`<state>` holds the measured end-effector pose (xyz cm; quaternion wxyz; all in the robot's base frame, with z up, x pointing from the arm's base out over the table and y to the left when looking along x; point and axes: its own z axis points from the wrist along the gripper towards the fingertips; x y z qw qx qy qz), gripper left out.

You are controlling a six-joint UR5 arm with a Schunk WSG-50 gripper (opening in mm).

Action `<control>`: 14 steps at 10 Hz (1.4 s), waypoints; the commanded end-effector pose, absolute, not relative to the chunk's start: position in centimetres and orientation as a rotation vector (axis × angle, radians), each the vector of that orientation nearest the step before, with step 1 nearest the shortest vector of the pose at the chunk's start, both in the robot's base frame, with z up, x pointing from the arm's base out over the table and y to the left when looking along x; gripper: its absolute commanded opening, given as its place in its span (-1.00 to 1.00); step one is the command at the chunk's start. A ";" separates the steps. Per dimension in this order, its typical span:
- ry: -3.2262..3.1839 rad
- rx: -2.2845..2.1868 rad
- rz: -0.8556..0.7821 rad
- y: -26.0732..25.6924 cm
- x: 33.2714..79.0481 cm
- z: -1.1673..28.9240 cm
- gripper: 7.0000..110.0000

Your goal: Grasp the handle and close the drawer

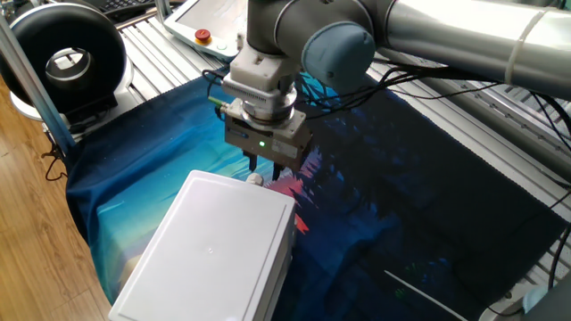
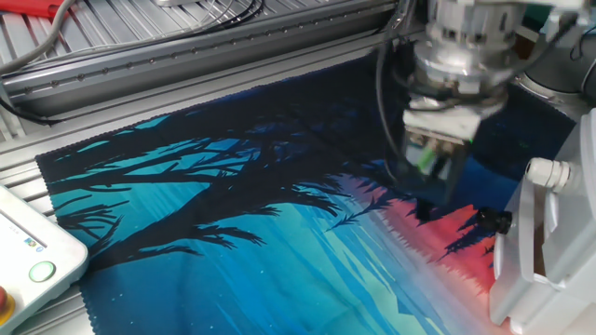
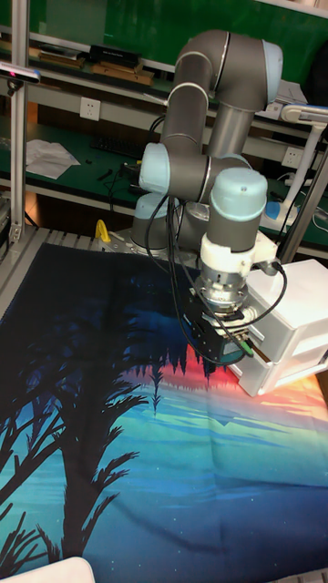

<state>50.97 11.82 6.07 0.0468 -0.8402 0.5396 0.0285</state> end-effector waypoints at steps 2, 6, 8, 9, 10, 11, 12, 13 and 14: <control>1.775 -2.434 -0.012 9.4 52.7 9.3 -0.28; 1.977 -2.233 0.010 7.3 53.9 12.7 -0.28; 2.452 -1.730 -0.043 5.4 54.0 14.7 -0.28; 2.601 -1.487 0.051 6.4 53.4 14.9 -0.28; 2.688 -1.213 0.158 8.1 54.0 15.2 -0.28; 2.726 -0.885 0.136 8.0 56.5 15.7 -0.28; 2.754 -0.632 0.201 8.9 57.4 16.2 -0.28; 2.826 -0.502 0.225 8.8 56.6 16.0 -0.28; 2.887 -0.455 0.237 8.7 55.6 15.7 -0.28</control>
